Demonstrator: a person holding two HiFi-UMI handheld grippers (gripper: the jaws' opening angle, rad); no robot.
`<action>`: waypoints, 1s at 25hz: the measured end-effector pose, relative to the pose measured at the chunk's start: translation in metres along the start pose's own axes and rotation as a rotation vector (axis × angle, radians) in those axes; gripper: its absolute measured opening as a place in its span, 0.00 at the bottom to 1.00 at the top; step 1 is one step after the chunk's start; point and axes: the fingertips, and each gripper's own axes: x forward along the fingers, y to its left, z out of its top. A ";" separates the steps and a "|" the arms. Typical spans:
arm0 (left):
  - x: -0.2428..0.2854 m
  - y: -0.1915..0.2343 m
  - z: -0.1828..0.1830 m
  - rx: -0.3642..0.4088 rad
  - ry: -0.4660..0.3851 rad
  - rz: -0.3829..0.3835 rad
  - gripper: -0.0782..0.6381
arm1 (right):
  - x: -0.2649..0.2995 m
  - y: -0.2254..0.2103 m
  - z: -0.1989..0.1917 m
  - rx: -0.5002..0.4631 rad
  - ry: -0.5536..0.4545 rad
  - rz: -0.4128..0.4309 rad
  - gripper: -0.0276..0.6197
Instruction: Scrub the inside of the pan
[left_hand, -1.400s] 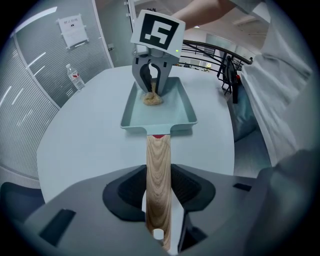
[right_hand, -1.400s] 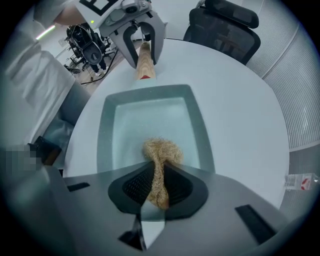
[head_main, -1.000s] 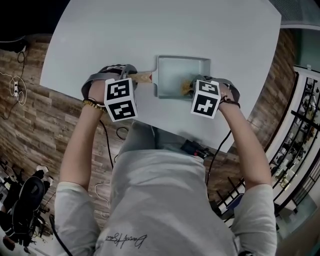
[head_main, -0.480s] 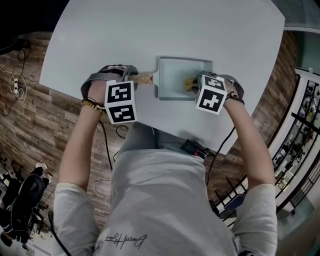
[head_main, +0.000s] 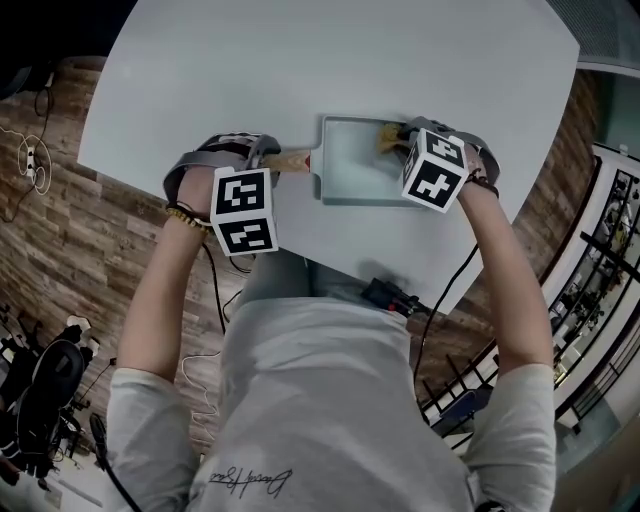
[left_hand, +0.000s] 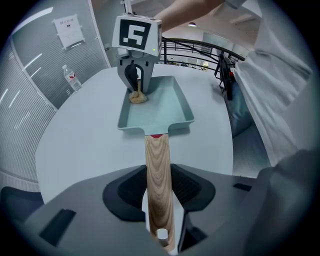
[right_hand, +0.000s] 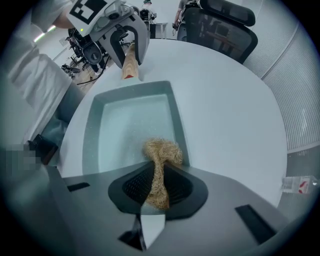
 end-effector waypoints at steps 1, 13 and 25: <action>0.000 0.000 0.000 -0.009 -0.001 0.002 0.32 | 0.000 0.000 0.000 -0.010 -0.005 -0.023 0.15; 0.003 0.007 -0.002 -0.056 0.014 0.023 0.33 | 0.002 0.044 -0.008 -0.013 0.014 0.100 0.15; 0.009 0.013 -0.004 -0.062 0.023 0.028 0.33 | 0.005 0.081 -0.014 0.038 0.024 0.265 0.15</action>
